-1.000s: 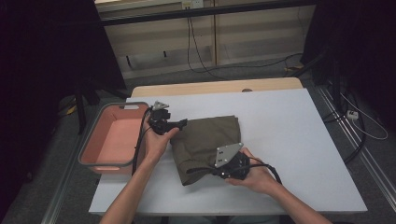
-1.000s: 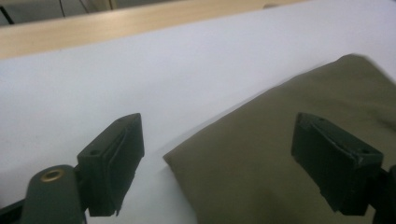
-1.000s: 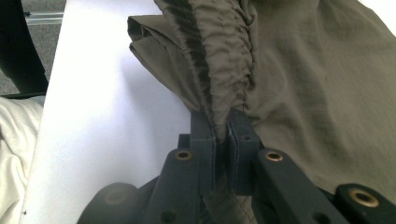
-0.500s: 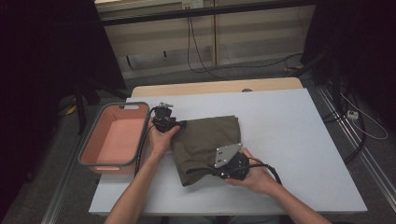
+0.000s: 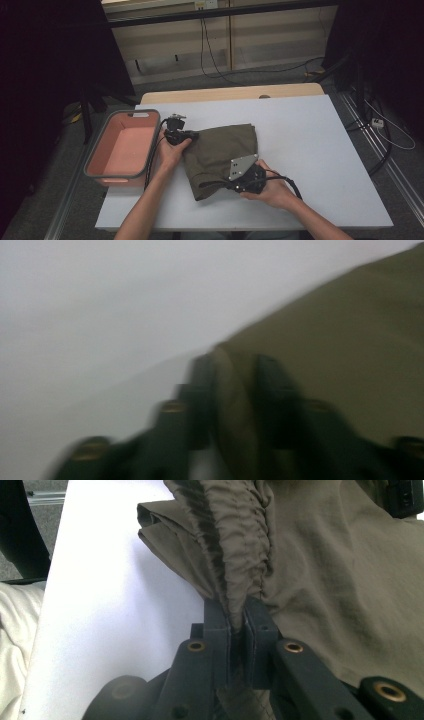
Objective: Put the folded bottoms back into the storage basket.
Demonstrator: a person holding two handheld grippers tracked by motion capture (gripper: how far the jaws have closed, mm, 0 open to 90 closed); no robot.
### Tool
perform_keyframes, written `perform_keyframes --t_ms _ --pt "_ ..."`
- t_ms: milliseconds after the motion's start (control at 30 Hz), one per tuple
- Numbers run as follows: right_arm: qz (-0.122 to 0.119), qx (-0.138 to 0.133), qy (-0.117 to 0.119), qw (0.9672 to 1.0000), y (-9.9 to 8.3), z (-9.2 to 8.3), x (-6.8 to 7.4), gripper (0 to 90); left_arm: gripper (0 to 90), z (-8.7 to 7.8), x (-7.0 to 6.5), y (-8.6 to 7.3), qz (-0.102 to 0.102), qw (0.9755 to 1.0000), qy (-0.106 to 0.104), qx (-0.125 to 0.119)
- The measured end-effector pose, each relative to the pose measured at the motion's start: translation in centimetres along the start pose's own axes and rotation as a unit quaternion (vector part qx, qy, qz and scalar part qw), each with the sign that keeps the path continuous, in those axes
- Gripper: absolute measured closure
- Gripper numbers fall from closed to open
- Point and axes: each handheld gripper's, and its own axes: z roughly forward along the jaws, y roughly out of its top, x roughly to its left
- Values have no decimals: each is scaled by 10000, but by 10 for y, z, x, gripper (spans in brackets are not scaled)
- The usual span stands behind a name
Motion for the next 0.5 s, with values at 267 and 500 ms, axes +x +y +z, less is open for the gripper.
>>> perform_keyframes --t_ms 267,500 --pt "-6 -32 25 10000 -1 -1 -1 836 853 -1 -11 0 272 9992 294 -72" --pt "12 -129 -4 9999 -2 -4 -1 836 858 -12 -14 4 308 9984 245 -406"
